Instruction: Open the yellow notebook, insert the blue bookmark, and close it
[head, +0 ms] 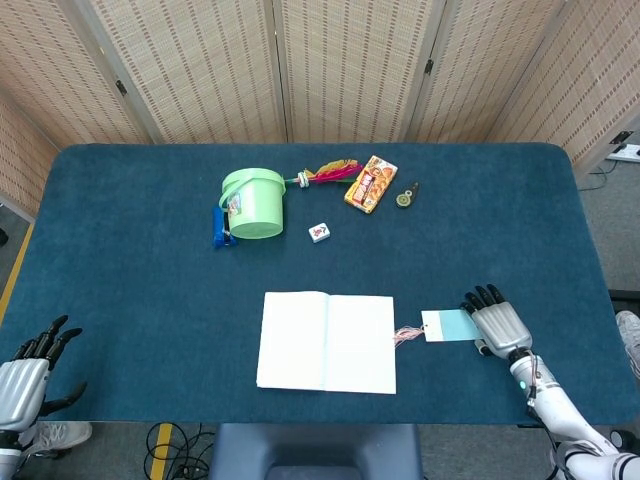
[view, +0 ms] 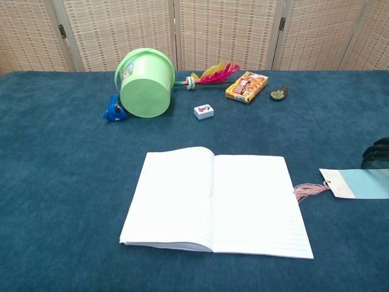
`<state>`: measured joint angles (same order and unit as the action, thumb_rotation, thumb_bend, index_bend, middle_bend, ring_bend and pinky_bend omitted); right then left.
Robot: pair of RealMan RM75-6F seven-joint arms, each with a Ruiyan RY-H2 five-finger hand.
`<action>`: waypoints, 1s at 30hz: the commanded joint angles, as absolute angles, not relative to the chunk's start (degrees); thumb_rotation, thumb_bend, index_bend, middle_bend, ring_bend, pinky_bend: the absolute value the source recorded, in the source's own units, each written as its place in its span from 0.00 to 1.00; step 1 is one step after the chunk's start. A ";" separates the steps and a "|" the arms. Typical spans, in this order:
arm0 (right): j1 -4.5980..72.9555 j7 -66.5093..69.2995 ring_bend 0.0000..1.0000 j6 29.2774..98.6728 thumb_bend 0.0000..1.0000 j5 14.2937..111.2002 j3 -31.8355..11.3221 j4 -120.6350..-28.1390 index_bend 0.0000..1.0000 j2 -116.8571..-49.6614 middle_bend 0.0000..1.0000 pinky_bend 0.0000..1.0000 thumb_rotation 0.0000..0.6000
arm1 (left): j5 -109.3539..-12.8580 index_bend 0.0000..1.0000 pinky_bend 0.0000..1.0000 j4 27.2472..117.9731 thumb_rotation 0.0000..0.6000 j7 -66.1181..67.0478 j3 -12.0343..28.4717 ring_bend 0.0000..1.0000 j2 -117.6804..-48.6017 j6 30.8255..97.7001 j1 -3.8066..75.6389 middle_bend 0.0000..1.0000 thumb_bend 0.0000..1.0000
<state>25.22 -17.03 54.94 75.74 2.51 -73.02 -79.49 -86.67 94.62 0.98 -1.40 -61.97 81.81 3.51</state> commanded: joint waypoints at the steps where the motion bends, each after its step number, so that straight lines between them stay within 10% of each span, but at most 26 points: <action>1: 25.37 -17.27 0.00 54.52 0.24 75.71 2.42 -72.98 0.25 -79.53 0.12 0.00 1.00 | -86.63 0.18 0.23 94.54 1.00 0.94 -1.40 0.17 -61.97 81.81 3.50 0.06 0.29; 30: 25.28 -11.62 0.00 58.54 0.29 83.27 2.34 -73.42 0.31 -78.25 0.12 0.00 1.00 | -86.56 0.18 0.23 94.48 1.00 0.89 -1.34 0.17 -61.90 81.86 3.58 0.06 0.29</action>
<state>24.97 -12.81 57.22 81.14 2.04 -72.91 -78.88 -86.56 94.48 0.89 -1.34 -61.90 81.86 3.58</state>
